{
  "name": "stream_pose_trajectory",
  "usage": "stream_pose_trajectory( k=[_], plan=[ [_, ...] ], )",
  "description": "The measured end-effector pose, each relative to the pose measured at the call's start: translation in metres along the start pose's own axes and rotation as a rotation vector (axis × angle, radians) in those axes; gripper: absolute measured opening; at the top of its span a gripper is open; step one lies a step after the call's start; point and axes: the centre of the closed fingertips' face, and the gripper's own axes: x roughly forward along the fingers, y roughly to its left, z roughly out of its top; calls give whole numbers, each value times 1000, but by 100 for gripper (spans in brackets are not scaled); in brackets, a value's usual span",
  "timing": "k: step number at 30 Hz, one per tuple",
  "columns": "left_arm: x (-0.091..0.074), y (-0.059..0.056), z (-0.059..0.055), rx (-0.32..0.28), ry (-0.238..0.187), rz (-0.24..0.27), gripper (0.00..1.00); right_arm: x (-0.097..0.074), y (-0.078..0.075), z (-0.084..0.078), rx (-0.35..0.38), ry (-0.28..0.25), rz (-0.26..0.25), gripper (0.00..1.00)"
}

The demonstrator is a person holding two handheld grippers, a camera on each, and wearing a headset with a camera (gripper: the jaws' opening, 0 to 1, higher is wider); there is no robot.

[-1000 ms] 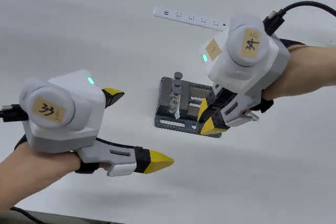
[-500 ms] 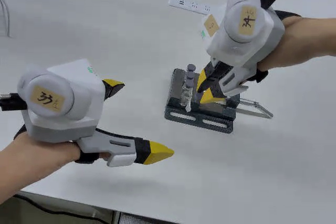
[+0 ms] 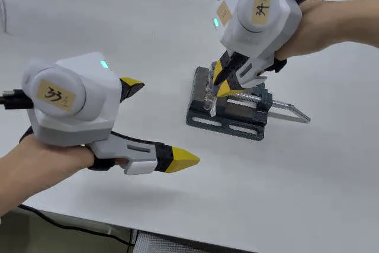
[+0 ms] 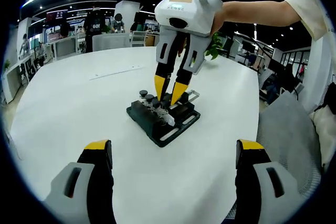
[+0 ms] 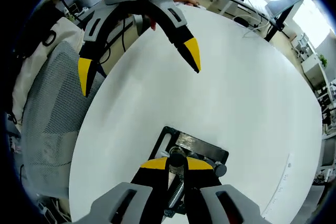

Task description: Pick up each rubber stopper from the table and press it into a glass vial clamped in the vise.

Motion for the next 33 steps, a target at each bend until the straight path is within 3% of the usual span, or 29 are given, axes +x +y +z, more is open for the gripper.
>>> stream_pose_trajectory(
  k=[17, 23, 28, 33],
  plan=[
    [1, -3, -5, -14, 8, -8, 97, 5, -5, 0, -7, 25, 10, 6],
    [1, -3, -6, -17, 6, -11, 97, 7, -3, 1, -30, 76, 3, 5],
    [1, -3, -5, -20, 1, -10, 97, 6, -4, 1, 44, 71, 14, 5],
    [1, -6, -3, -21, -2, -11, 97, 6, -4, 0, 35, 75, 28, 4]
  ],
)
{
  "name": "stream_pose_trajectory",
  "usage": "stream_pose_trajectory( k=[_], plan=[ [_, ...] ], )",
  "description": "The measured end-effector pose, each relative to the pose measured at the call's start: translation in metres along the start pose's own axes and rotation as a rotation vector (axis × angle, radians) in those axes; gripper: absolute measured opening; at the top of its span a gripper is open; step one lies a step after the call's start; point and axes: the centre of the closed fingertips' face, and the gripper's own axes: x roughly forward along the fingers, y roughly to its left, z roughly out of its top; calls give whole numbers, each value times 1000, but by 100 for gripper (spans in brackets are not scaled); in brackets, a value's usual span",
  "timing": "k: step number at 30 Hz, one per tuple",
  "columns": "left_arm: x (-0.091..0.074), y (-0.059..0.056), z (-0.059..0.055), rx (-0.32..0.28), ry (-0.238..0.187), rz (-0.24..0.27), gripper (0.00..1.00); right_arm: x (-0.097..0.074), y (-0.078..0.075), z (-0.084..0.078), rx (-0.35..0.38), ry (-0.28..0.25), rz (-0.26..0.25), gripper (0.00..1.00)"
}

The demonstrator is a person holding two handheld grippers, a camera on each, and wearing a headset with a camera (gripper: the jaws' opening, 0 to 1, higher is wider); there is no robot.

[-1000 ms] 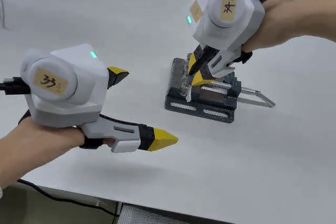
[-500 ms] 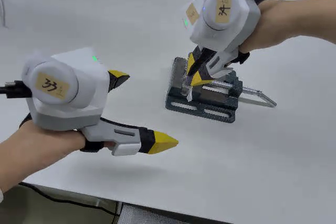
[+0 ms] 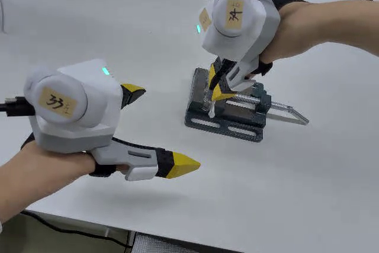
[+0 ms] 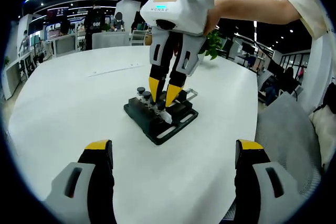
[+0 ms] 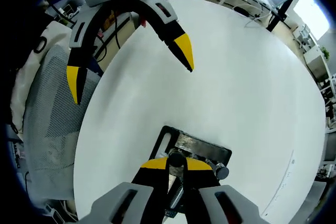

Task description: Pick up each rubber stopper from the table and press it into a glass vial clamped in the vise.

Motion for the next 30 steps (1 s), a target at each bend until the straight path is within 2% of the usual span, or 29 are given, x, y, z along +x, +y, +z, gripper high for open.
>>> stream_pose_trajectory(
  k=[2, 4, 5, 9, 10, 11, 12, 14, 15, 16, 18, 19, 21, 26, 30],
  plan=[
    [0, 0, 1, 0, -4, -1, 97, 0, 0, 0, -5, 4, 4, 4],
    [0, 0, 1, -1, -4, 0, 97, 0, 1, 0, -61, 2, 9, 4],
    [0, 0, 1, -1, -7, -1, 97, -1, 1, -1, -48, -2, 9, 4],
    [-1, 1, 2, -2, -10, 3, 97, -1, 1, -2, -72, -26, 3, 4],
    [-2, 1, 2, -4, -11, 4, 97, -1, 1, -2, -115, -25, -5, 4],
    [-2, 1, 1, -5, -11, 5, 97, -1, 1, -2, -122, -24, -7, 4],
    [-2, 1, 1, -4, -9, 6, 96, 0, 0, 1, -183, -27, -15, 4],
    [-2, 1, 1, -6, -9, 8, 96, 0, 2, 1, -179, -11, -23, 4],
    [-2, 1, 1, -8, -9, 8, 96, 0, 3, 0, -209, 5, -34, 4],
    [-2, 2, 0, -8, -9, 8, 96, 0, 4, 0, -206, 6, -36, 4],
    [-1, 1, 0, -9, -7, 7, 96, 0, 2, -2, -141, -1, -36, 4],
    [-1, 1, 0, -10, -9, 5, 96, 0, 1, -3, -145, -3, -37, 4],
    [1, 1, 0, -9, -9, 3, 96, 0, 0, -3, -96, -14, -41, 4],
    [2, 0, 1, -11, -14, -1, 96, 0, 1, -2, -41, -21, -54, 4],
    [1, 0, 2, -16, -19, 1, 96, 0, 2, -3, -43, -11, -48, 4]
  ],
)
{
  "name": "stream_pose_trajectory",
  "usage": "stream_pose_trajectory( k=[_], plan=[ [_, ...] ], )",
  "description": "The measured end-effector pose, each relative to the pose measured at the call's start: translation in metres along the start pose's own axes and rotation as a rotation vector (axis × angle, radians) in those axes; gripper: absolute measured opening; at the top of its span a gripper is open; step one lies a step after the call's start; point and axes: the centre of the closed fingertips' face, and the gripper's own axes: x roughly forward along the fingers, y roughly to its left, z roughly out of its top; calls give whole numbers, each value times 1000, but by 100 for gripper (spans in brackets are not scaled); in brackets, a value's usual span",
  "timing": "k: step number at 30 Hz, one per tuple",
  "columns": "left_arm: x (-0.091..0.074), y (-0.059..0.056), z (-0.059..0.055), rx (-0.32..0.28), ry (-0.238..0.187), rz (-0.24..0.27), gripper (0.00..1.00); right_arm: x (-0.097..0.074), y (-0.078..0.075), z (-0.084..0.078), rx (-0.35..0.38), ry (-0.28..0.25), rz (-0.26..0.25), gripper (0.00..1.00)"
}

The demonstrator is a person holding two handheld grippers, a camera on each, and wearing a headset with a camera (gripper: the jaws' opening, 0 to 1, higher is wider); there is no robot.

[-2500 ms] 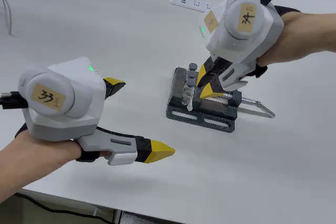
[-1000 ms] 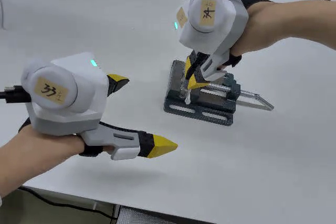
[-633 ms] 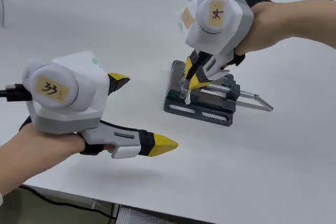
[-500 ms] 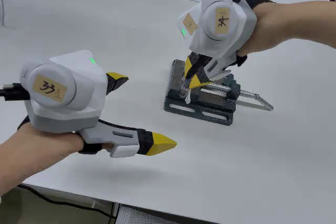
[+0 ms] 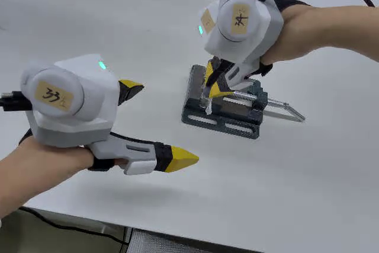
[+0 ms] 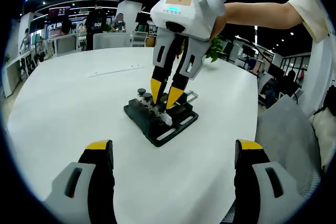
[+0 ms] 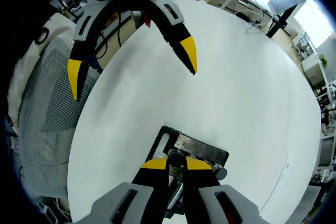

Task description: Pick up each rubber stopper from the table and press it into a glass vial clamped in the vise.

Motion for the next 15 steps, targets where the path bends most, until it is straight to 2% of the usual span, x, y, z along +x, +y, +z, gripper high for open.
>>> stream_pose_trajectory(
  k=[4, 7, 9, 12, 14, 15],
  plan=[
    [-1, 0, -2, -3, 0, 1, 96, 0, -1, 1, -48, 35, -2, 4],
    [-1, 0, -3, -10, 0, 1, 96, 0, -2, 1, -50, 52, -7, 3],
    [-1, -1, -3, -8, 0, 1, 96, 0, -2, 2, 10, 48, -9, 3],
    [-1, -1, -2, -14, -4, 1, 96, 0, -1, 2, 117, 16, -16, 3],
    [-1, -1, -1, -13, -6, 1, 96, 0, -2, 1, 137, 1, -22, 3],
    [-1, -1, -1, -13, -7, 0, 96, -1, -1, 2, 169, -10, -27, 3]
  ],
)
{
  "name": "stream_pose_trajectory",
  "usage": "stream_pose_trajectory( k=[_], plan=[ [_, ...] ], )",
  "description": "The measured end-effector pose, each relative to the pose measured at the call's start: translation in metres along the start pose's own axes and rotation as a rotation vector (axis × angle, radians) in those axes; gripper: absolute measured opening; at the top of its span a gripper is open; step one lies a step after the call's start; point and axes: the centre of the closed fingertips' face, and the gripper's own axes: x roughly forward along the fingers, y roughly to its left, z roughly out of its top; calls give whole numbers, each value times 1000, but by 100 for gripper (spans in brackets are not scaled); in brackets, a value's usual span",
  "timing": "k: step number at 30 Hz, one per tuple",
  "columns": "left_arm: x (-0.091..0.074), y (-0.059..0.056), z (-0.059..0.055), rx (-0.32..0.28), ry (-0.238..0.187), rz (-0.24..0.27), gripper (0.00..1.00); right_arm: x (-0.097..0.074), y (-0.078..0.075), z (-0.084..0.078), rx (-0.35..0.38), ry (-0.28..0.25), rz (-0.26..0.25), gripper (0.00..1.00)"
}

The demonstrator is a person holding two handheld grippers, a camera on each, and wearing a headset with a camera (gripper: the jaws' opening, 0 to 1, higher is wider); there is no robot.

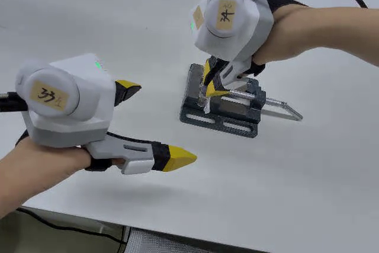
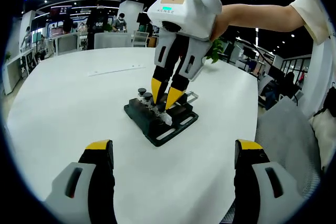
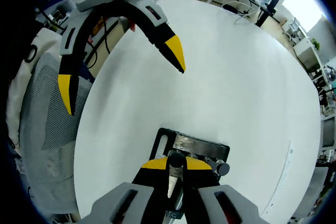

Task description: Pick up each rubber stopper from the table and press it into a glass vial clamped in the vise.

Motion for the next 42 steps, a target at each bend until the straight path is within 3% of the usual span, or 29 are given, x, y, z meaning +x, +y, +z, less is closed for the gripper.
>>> stream_pose_trajectory(
  k=[6, 8, 9, 11, 13, 20, 42],
  plan=[
    [1, 0, 1, -1, -1, -2, 95, 1, 0, 1, 53, -15, -11, 3],
    [1, 0, 1, -3, -3, -1, 95, 1, 0, 0, -28, -19, -4, 4],
    [1, 0, 0, -4, -2, -2, 95, 0, 0, -1, 1, -21, -5, 4],
    [1, -1, 0, -5, -3, -3, 95, 1, 1, 0, -62, -57, -5, 4],
    [1, -1, -1, -8, -2, -4, 95, -1, 2, -2, -31, -75, -9, 4],
    [1, 0, -2, -12, -4, -1, 95, -1, 1, -1, -94, -107, -31, 4],
    [1, 2, -5, -18, -3, -2, 94, -1, -1, -3, -117, -70, -39, 4]
  ],
)
